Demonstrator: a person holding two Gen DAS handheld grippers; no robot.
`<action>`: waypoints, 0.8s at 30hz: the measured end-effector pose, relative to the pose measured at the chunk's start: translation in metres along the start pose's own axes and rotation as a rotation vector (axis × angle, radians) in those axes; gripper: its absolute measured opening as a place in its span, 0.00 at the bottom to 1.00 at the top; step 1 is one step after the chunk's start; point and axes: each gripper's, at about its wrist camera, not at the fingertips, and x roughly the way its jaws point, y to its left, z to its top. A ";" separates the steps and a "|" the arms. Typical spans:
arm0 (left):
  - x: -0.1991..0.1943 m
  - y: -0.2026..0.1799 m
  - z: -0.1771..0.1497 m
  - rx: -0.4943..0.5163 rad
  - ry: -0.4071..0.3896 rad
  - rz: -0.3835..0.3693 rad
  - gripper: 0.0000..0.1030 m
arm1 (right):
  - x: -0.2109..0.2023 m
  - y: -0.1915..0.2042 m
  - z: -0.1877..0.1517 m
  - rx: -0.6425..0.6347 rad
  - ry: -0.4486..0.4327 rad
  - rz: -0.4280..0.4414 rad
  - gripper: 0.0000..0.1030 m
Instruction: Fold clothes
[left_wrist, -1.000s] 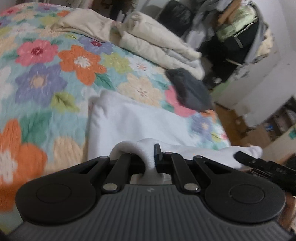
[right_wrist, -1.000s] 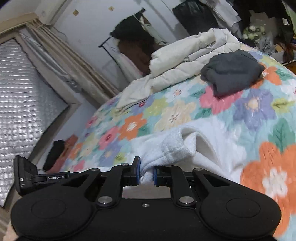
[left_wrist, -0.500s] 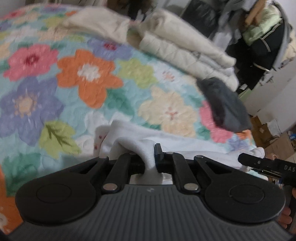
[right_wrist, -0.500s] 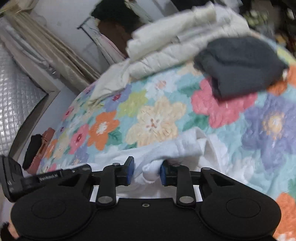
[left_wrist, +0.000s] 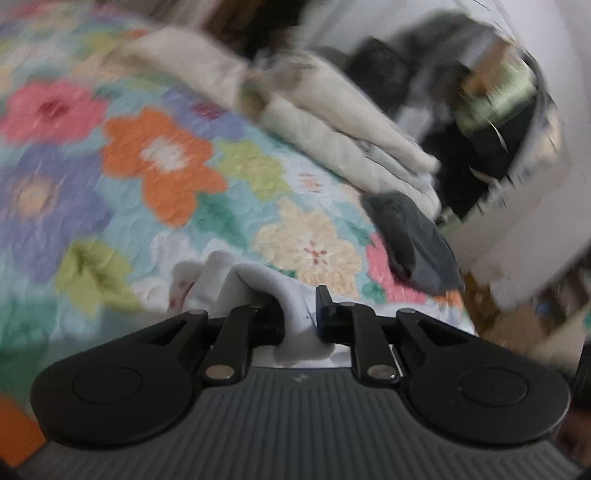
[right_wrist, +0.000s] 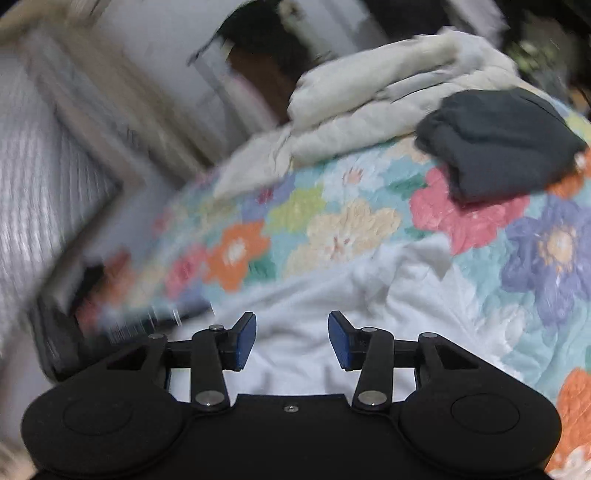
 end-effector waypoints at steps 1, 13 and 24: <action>0.000 0.008 0.001 -0.078 0.008 -0.017 0.14 | 0.009 0.009 -0.008 -0.024 0.028 -0.022 0.48; -0.038 0.047 -0.007 -0.079 -0.011 -0.028 0.29 | 0.111 0.034 -0.011 -0.027 0.034 -0.255 0.47; -0.052 0.035 -0.047 0.105 0.115 0.141 0.51 | 0.018 0.004 -0.034 0.188 -0.133 -0.175 0.52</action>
